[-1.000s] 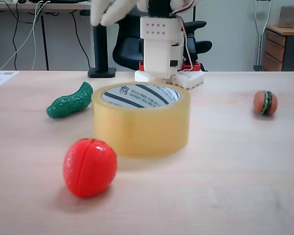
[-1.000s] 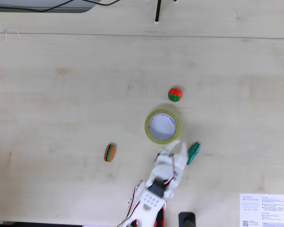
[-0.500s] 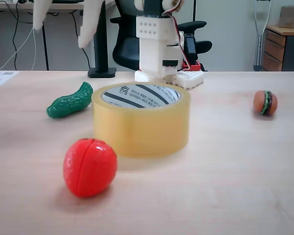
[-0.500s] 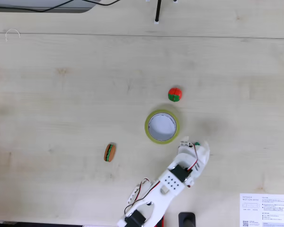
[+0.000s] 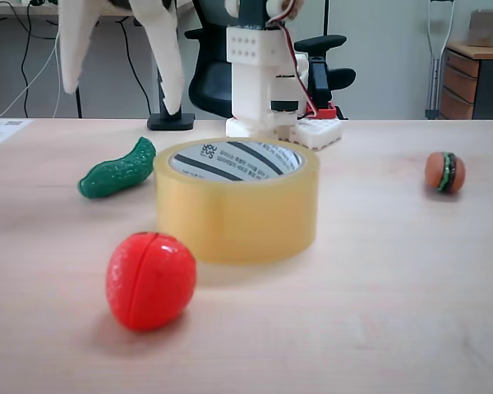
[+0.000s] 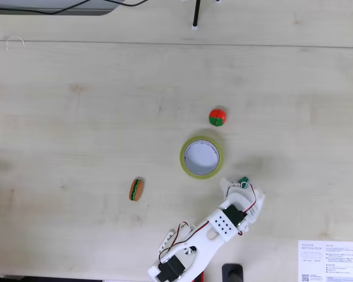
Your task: Grasp a cucumber and put it in the hole.
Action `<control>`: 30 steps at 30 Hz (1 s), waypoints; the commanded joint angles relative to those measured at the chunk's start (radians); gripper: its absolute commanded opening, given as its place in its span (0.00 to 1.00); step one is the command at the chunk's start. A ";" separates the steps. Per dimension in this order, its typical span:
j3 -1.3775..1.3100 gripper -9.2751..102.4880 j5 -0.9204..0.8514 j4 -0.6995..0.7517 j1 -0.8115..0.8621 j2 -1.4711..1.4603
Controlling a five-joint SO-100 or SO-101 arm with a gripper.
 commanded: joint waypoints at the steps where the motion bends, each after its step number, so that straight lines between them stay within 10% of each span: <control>1: -0.002 0.43 0.072 0.003 0.014 -0.014; 30: -0.067 0.41 0.249 -0.072 0.063 -0.357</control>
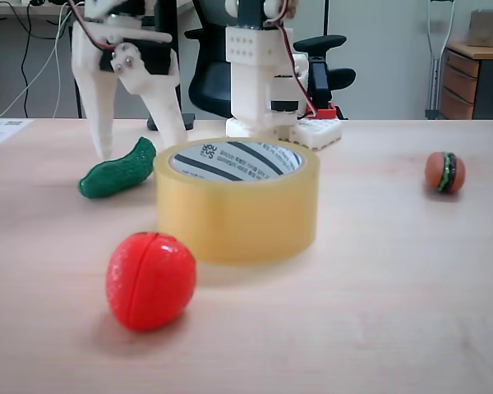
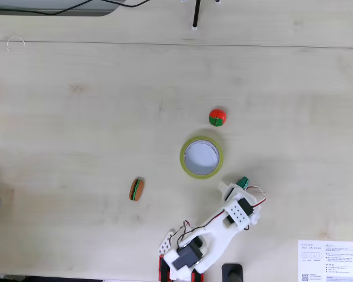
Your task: Grasp a cucumber and put it in the hole.
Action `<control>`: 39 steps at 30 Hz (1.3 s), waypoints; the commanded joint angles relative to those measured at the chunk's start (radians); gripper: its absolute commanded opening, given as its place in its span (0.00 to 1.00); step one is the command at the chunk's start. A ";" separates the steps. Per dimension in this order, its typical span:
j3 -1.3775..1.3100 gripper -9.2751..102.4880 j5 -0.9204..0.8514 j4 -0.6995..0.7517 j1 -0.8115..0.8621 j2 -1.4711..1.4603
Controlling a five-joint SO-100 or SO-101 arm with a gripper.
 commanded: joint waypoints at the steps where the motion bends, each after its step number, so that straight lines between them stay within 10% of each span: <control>1: -0.086 0.41 0.006 -0.028 0.012 -0.014; 28: -0.144 0.44 0.005 -0.100 0.012 -0.184; 39: -0.138 0.28 0.000 -0.097 0.011 -0.198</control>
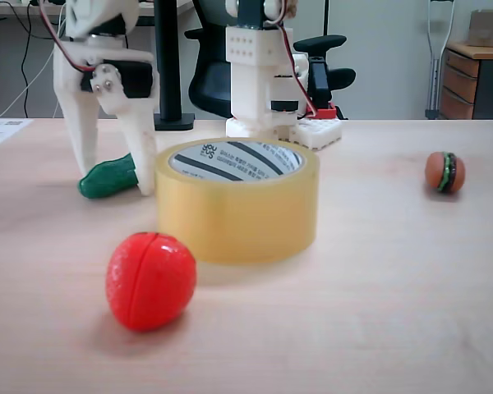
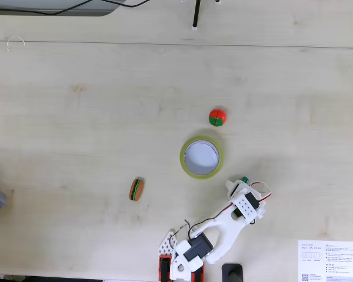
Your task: Grasp a cucumber and put it in the hole.
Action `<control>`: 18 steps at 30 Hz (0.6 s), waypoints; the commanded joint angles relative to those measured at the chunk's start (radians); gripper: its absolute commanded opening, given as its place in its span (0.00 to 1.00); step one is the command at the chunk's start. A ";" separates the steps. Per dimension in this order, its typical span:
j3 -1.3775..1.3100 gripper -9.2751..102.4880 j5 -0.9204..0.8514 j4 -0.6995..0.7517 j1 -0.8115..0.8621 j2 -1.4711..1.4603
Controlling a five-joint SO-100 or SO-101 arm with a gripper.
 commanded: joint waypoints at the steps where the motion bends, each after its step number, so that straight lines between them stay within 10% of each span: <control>1: -0.034 0.26 -0.005 -0.018 0.009 -0.009; 18: -0.028 0.16 0.000 0.051 0.009 -0.009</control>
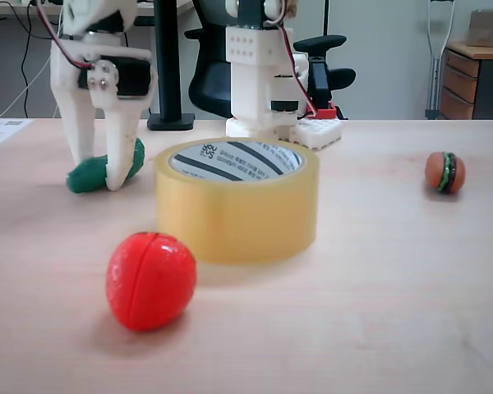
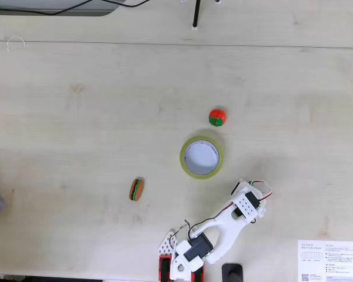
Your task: Grasp a cucumber and put it in the hole.
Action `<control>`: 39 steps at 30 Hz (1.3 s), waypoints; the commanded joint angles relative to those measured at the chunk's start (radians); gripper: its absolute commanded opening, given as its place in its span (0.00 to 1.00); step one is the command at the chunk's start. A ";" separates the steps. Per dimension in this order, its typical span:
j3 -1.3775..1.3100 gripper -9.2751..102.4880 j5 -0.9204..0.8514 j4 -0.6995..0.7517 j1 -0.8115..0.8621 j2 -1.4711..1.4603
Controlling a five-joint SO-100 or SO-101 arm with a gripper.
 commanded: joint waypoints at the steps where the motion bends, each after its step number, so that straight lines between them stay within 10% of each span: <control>1: -0.008 0.15 -0.005 0.037 0.011 -0.002; 39: -0.187 0.08 -0.003 0.212 0.009 0.137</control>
